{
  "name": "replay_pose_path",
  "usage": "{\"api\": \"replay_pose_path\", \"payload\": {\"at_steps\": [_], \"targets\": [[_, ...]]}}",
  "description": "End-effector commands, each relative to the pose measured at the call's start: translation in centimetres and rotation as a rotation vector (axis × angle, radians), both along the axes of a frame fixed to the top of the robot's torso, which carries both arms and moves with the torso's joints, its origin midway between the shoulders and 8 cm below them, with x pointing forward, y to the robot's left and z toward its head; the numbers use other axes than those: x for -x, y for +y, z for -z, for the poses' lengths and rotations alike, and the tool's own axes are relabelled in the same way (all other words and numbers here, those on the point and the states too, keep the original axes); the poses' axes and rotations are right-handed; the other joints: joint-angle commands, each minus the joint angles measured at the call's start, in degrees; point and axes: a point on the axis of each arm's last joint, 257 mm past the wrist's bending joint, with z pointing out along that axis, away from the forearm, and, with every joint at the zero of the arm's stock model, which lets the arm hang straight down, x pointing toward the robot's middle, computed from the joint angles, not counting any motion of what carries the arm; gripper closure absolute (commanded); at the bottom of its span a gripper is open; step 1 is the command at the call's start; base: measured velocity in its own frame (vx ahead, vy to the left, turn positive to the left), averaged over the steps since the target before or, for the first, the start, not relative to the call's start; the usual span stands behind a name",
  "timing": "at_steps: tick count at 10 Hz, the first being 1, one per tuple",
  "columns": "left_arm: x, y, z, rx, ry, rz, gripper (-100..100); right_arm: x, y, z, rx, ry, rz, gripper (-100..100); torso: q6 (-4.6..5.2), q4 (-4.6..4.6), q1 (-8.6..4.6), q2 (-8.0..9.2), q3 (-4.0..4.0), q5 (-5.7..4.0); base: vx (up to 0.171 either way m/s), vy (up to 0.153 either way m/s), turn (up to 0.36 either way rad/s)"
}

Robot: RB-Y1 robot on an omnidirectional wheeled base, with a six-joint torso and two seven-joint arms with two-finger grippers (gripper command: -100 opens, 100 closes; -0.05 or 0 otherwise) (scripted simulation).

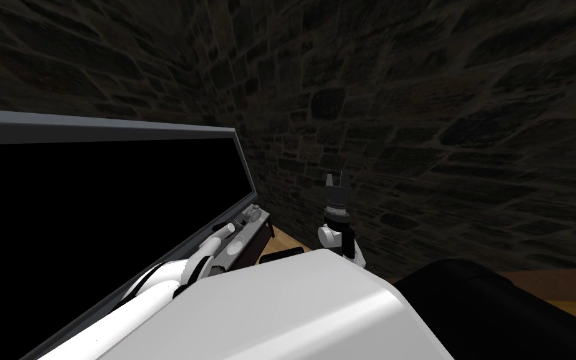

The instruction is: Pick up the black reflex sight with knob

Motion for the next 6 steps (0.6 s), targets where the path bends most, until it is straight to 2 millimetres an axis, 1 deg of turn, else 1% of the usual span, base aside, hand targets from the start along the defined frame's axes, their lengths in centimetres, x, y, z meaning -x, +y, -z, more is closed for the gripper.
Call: {"api": "replay_pose_path", "payload": {"at_steps": [1,2,5,6], "targets": [[0.4,-0.1,0.3,0.009,0.019,-0.005,-100,0.0,0.0,0.0,0.000,0.000,0.000,0,0.00,0.00,0.00,0.00,0.00,0.00,0.020,0.043,-0.034],[1.8,-0.5,1.5,0.037,0.067,-0.021,-100,0.0,0.0,0.0,0.000,0.000,0.000,0,-0.03,0.00,0.01,0.02,0.01,0.01,0.022,0.052,-0.088],[1.7,-0.5,1.5,0.034,0.064,-0.019,-100,0.0,0.0,0.0,0.000,0.000,0.000,0,-0.02,0.02,-0.12,0.10,0.06,-0.02,0.001,0.009,-0.020],[1.8,-0.5,1.5,0.037,0.065,-0.021,0,0.0,0.0,0.0,0.000,0.000,0.000,0,-0.02,0.02,-0.15,0.10,0.06,-0.03,0.000,0.000,0.000]]}}
